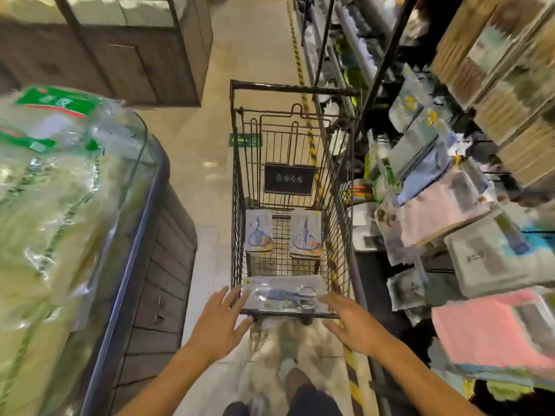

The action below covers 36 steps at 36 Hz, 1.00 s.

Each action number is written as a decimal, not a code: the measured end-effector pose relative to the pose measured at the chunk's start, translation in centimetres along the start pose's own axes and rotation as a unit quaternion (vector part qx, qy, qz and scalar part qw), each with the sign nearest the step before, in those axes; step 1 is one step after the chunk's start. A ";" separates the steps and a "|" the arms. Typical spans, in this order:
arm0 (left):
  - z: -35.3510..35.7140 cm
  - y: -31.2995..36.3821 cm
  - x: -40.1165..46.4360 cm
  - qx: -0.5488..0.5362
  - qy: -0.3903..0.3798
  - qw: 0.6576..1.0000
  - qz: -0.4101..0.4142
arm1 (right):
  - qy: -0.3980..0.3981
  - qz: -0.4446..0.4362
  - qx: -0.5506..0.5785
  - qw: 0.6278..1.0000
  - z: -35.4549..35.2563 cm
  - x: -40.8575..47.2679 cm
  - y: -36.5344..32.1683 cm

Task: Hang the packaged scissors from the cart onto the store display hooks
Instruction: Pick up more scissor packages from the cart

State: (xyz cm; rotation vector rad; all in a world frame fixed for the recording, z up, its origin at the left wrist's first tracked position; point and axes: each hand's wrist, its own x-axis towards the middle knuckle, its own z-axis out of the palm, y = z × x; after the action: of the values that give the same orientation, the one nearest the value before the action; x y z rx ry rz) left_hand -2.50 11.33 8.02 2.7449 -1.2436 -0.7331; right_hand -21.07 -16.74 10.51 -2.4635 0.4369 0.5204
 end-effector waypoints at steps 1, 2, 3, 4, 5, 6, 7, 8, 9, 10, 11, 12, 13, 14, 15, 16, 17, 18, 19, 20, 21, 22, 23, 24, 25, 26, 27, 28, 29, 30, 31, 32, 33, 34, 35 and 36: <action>-0.1 0.2 0.9 0.001 -0.002 1.000 -0.001 | -0.003 -0.003 0.001 1.000 -0.3 1.2 0.3; -0.2 0.4 1.9 0.004 -0.007 1.000 0.000 | -0.007 0.000 0.008 1.000 -0.5 2.4 0.7; -0.3 0.7 2.8 0.010 -0.017 1.000 -0.001 | -0.007 0.004 0.009 1.000 -0.6 3.5 1.2; -0.4 1.0 3.5 0.021 -0.023 0.999 -0.006 | 0.002 0.006 0.010 1.000 -0.6 4.5 1.8; -0.6 1.2 4.3 0.032 -0.036 0.999 -0.011 | 0.009 0.012 0.012 1.000 -0.5 5.4 2.5; -0.6 1.4 5.1 0.036 -0.048 0.998 -0.014 | 0.016 0.017 0.031 0.999 -0.2 6.4 3.3; -0.7 1.5 5.9 0.034 -0.056 0.998 -0.013 | 0.014 0.017 0.057 0.998 0.2 7.2 4.2; -0.6 1.7 6.7 0.027 -0.060 0.998 -0.014 | 0.000 0.010 0.068 0.998 0.5 8.2 4.9; -0.6 1.9 7.5 0.021 -0.064 0.998 -0.015 | -0.018 0.014 0.069 0.997 0.5 9.2 5.1; -0.5 2.1 8.2 0.017 -0.060 0.998 -0.018 | -0.037 0.025 0.066 0.997 0.2 10.1 5.2; -0.1 2.1 9.0 0.009 -0.058 0.998 -0.019 | -0.050 0.028 0.056 0.997 0.0 11.0 5.4; 0.4 2.1 9.6 0.005 -0.061 0.998 -0.018 | -0.061 0.035 0.055 0.996 0.2 11.9 5.7; 0.8 2.1 10.2 0.004 -0.071 0.997 -0.015 | -0.082 0.050 0.066 0.993 0.2 12.5 5.6; 1.3 2.0 10.8 0.005 -0.072 0.997 -0.015 | -0.095 0.058 0.070 0.991 0.4 13.1 5.9; 1.8 1.9 11.5 0.007 -0.084 0.996 -0.017 | -0.098 0.062 0.075 0.990 0.7 13.6 6.0; 2.2 1.8 12.2 0.014 -0.101 0.995 -0.020 | -0.094 0.060 0.068 0.991 1.1 14.2 6.1; 2.5 1.8 12.6 0.015 -0.119 0.993 -0.021 | -0.099 0.061 0.073 0.991 1.5 14.5 6.3; 3.2 1.9 13.2 0.011 -0.133 0.991 -0.021 | -0.106 0.064 0.075 0.989 2.1 15.2 6.7; 3.7 1.9 13.7 0.010 -0.141 0.990 -0.017 | -0.110 0.064 0.077 0.989 2.5 15.6 6.9; 4.4 1.9 14.2 0.008 -0.148 0.989 -0.013 | -0.112 0.058 0.075 0.989 3.0 16.1 7.1; 5.2 1.8 14.7 0.004 -0.158 0.987 -0.014 | -0.115 0.051 0.076 0.989 3.5 16.6 7.3; 5.9 1.5 15.2 -0.002 -0.166 0.986 -0.018 | -0.115 0.034 0.078 0.990 4.2 17.1 7.4; 6.3 1.1 15.9 -0.007 -0.170 0.985 -0.023 | -0.104 0.023 0.091 0.990 4.7 17.5 7.4; 6.9 0.8 16.5 -0.009 -0.166 0.986 -0.027 | -0.085 0.019 0.096 0.992 5.3 18.0 7.6; 7.3 0.6 17.0 -0.016 -0.163 0.986 -0.029 | -0.054 0.014 0.098 0.994 5.9 18.6 7.9; 7.6 0.5 17.5 -0.018 -0.161 0.986 -0.027 | -0.036 0.009 0.108 0.993 6.6 19.3 8.2; 8.1 0.3 17.8 -0.020 -0.166 0.986 -0.024 | -0.030 -0.004 0.119 0.992 7.4 20.0 8.3; 8.5 0.1 18.1 -0.024 -0.172 0.984 -0.029 | -0.030 -0.020 0.109 0.993 7.8 20.7 8.3; 9.1 -0.1 18.3 -0.029 -0.172 0.984 -0.035 | -0.030 -0.029 0.092 0.995 8.5 21.4 8.6; 9.7 -0.3 18.5 -0.031 -0.171 0.984 -0.036 | -0.041 -0.018 0.087 0.995 8.8 22.1 8.6; 10.2 -0.4 18.6 -0.040 -0.171 0.984 -0.036 | -0.052 -0.005 0.093 0.994 8.7 22.6 8.3; 10.7 -0.6 18.5 -0.049 -0.174 0.983 -0.036 | -0.052 0.002 0.100 0.994 9.0 23.1 8.3; 11.1 -0.7 18.4 -0.056 -0.172 0.983 -0.034 | -0.040 0.001 0.107 0.993 9.2 23.4 8.2; 11.5 -0.8 18.3 -0.061 -0.170 0.983 -0.031 | -0.042 -0.003 0.100 0.994 9.6 23.6 8.2; 11.7 -0.9 18.2 -0.065 -0.168 0.983 -0.029 | -0.054 0.002 0.090 0.994 10.0 23.6 8.2; 11.8 -0.9 18.2 -0.069 -0.168 0.983 -0.031 | -0.064 0.006 0.067 0.996 10.5 23.6 8.3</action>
State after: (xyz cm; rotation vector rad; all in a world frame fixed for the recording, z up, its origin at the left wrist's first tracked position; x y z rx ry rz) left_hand 3.32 0.70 -9.97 2.6309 -1.1071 -1.2801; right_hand -6.77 -21.42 -12.11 -2.2856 0.4201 0.6294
